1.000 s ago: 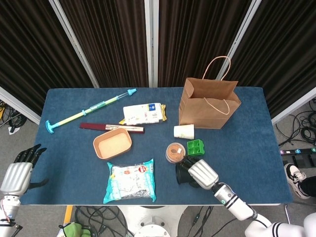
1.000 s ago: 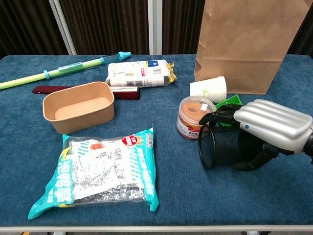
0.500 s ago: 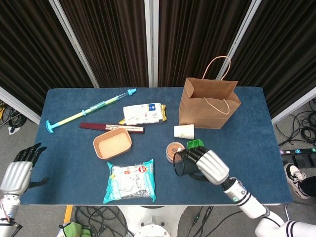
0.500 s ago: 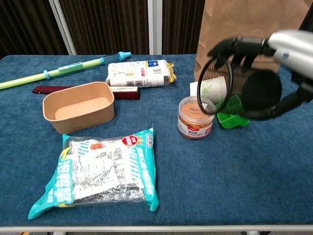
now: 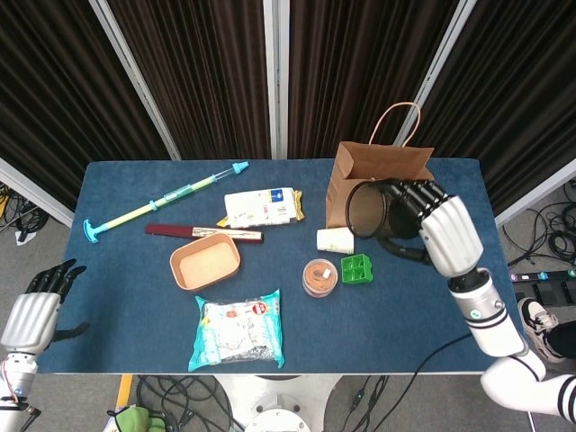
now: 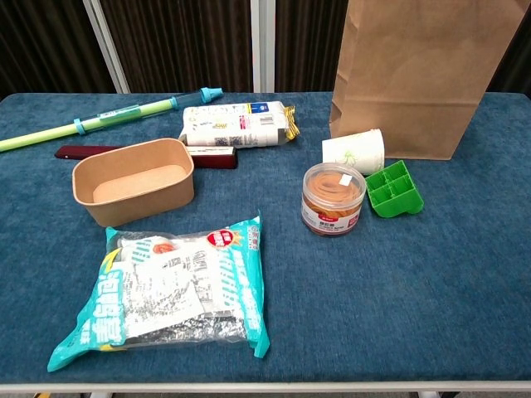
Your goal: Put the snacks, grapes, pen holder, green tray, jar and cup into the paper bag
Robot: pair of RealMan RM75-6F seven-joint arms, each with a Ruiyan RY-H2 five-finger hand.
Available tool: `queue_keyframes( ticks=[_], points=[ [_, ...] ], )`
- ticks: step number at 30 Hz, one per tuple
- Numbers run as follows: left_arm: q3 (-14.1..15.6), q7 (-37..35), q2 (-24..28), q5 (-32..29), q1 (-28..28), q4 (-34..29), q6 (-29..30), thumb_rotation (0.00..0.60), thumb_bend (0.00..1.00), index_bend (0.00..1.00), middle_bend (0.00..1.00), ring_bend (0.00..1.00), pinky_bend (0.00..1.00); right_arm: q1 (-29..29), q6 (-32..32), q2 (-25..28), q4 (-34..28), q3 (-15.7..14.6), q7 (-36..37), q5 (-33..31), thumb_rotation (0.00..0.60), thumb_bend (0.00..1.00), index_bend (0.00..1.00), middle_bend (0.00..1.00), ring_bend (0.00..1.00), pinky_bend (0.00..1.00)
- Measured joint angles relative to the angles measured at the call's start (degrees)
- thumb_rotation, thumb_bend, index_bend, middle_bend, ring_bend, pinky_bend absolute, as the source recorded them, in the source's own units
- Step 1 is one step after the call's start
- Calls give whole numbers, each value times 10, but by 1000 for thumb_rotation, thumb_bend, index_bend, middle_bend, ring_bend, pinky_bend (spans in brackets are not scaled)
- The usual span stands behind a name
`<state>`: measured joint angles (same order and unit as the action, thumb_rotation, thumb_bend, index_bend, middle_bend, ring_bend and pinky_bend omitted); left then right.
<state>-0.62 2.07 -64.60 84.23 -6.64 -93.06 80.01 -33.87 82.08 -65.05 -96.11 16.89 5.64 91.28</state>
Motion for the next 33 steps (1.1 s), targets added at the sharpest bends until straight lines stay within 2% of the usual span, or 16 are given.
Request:
queue_keyframes(
  ticks=[5, 8, 13, 20, 25, 30, 33],
  points=[
    [0, 2, 1, -2, -1, -3, -2, 600, 41, 200, 175, 133, 145, -34, -94, 26, 22, 34, -14, -93, 600, 269, 473, 459, 323, 492],
    [-1, 3, 1, -5, -2, -3, -5, 600, 41, 200, 175, 133, 145, -59, -158, 32, 55, 43, -31, -139, 600, 269, 468, 456, 315, 479],
    [-2, 3, 1, -10, -3, -4, -8, 600, 42, 200, 175, 133, 144, -100, -232, 22, 133, 49, -61, -193, 600, 269, 460, 453, 306, 448],
    [-3, 5, 1, -15, -4, -3, -14, 600, 40, 200, 175, 133, 144, -157, -315, -23, 224, 44, -98, -249, 600, 270, 402, 425, 263, 403],
    [-3, 5, 0, -17, -5, -4, -16, 600, 41, 200, 175, 133, 145, -174, -340, -47, 248, 33, -111, -259, 600, 266, 309, 378, 219, 364],
    [-1, 3, 0, -18, -4, -1, -16, 600, 42, 200, 175, 133, 145, -180, -362, -51, 249, 27, -114, -274, 600, 267, 43, 227, 76, 241],
    [-1, 2, -1, -18, -4, 1, -16, 600, 42, 200, 175, 133, 145, -182, -367, -48, 241, 26, -114, -281, 600, 268, 0, 155, 26, 192]
  ],
)
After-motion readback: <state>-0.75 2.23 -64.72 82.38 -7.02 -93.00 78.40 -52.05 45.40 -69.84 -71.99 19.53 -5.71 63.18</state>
